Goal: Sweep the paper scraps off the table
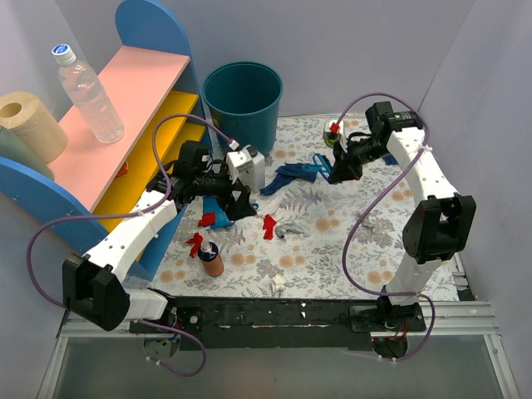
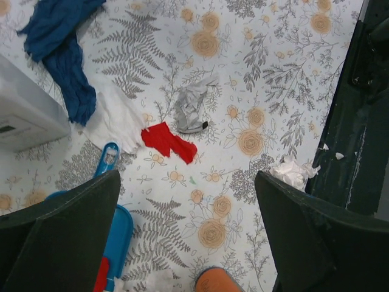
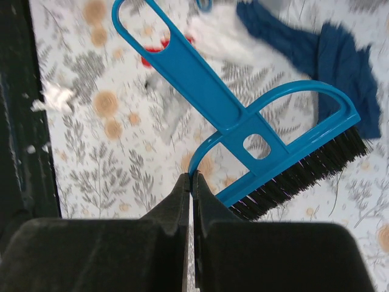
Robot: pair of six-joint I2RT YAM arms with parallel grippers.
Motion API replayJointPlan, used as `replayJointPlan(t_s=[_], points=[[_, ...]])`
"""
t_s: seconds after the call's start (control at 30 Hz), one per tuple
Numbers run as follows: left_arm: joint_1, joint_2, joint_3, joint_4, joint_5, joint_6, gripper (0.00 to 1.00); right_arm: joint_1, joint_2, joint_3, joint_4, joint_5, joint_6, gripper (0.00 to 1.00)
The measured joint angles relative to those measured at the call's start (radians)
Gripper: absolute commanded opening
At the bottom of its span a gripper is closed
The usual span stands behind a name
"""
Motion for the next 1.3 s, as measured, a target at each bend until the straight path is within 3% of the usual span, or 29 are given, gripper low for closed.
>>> replayJointPlan(t_s=[0.3, 0.47, 0.6, 0.73, 1.13, 1.3], points=[[-0.023, 0.036, 0.126, 0.011, 0.004, 0.088, 0.98, 0.024, -0.036, 0.089, -0.021, -0.344, 0.098, 0.01], [-0.029, 0.111, 0.250, 0.108, 0.050, -0.032, 0.98, 0.032, -0.037, 0.085, -0.013, -0.501, 0.156, 0.01], [-0.053, 0.139, 0.264, 0.210, 0.067, -0.142, 0.98, 0.044, -0.060, 0.035, 0.051, -0.600, 0.270, 0.01], [-0.074, 0.153, 0.264, 0.251, 0.060, -0.142, 0.98, 0.056, -0.091, -0.011, 0.113, -0.643, 0.369, 0.01], [-0.081, 0.183, 0.304, 0.262, 0.072, 0.094, 0.98, 0.109, -0.142, -0.137, 0.202, -0.680, 0.494, 0.01], [-0.099, 0.216, 0.330, 0.238, 0.138, 0.124, 0.85, 0.116, -0.154, -0.156, 0.251, -0.683, 0.544, 0.01]])
